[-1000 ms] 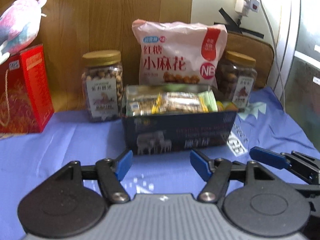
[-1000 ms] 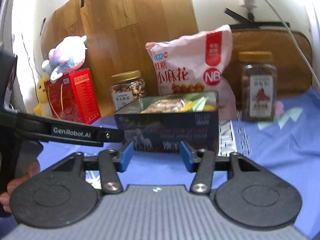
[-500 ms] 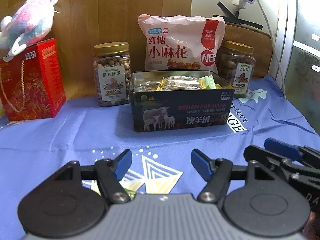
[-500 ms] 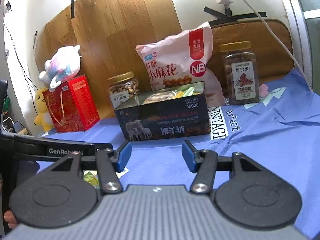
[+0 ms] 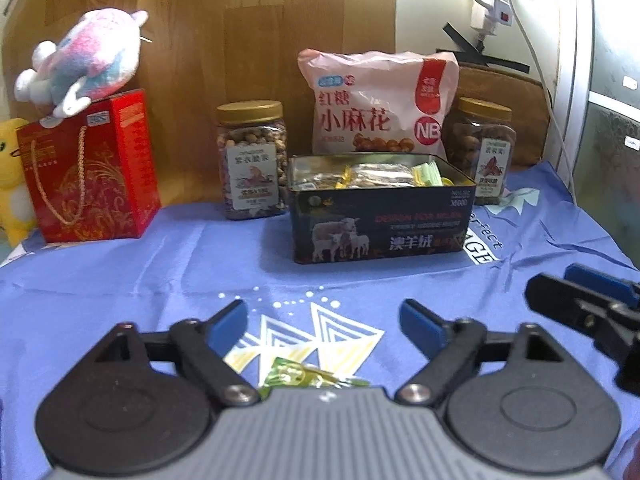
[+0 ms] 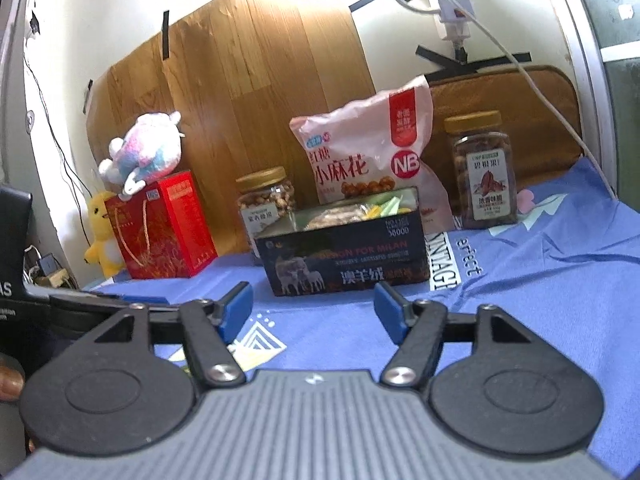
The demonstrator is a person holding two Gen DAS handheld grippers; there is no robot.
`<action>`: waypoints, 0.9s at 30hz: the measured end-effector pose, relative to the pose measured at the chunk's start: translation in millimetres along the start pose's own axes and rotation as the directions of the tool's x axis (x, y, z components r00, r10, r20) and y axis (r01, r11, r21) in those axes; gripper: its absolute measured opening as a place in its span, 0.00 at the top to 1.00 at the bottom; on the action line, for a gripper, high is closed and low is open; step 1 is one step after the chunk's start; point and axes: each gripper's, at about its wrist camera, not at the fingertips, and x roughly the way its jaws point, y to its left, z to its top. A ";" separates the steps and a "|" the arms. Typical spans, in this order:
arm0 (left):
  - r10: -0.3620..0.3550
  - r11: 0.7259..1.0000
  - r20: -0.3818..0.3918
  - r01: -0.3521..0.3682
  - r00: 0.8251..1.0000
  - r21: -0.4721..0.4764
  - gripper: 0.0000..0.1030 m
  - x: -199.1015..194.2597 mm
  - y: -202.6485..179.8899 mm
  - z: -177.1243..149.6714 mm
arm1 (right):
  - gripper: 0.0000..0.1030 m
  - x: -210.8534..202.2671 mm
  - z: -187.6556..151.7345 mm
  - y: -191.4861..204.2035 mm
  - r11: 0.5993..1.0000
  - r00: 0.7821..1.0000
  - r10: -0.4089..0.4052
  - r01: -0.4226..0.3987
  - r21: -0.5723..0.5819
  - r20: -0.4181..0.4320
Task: Organize snacks
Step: 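Pull the left gripper back from the tin and hover over the green packet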
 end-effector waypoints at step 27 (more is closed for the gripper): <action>0.055 0.998 0.034 -0.055 0.998 0.027 0.02 -10.4 -2.0 -10.7 | 0.18 -12.1 -1.2 2.5 0.997 1.000 -0.009 0.006 0.082 0.029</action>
